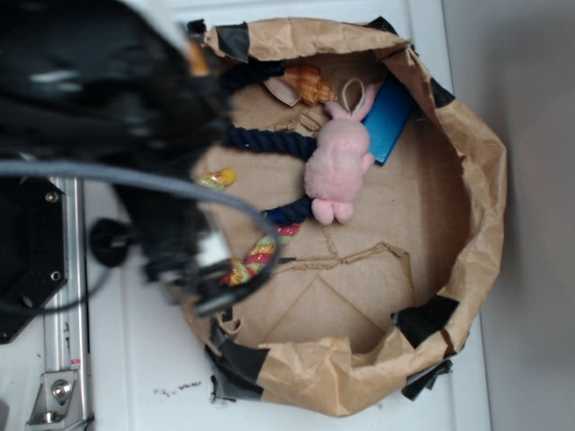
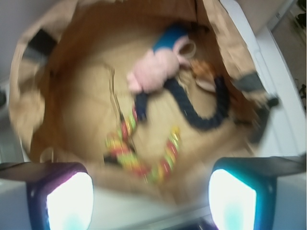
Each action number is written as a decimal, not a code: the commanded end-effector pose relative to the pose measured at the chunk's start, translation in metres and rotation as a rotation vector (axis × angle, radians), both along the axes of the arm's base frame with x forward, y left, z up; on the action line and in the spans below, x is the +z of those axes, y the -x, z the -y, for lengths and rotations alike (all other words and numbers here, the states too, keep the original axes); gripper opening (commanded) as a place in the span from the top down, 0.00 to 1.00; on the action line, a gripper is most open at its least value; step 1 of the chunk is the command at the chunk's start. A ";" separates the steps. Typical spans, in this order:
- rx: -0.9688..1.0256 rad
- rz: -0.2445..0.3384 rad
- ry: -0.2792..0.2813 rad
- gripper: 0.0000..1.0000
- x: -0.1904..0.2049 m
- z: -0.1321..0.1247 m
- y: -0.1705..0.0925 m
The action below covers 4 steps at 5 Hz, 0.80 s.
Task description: Grab the blue block.
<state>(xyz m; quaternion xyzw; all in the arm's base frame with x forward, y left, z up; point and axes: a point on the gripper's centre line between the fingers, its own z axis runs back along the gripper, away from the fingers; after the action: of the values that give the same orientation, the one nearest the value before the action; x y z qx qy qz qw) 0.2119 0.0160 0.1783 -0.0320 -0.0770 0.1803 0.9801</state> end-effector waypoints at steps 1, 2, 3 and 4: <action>0.237 0.123 -0.047 0.00 -0.039 -0.021 -0.094; 0.008 0.144 -0.102 0.00 -0.072 -0.024 -0.121; -0.096 0.186 -0.114 0.00 -0.076 -0.028 -0.132; 0.028 0.156 -0.133 0.00 -0.092 -0.046 -0.132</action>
<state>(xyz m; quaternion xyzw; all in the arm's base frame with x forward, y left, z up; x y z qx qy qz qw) 0.3323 0.0512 0.0636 0.0201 -0.1301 0.1697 0.9767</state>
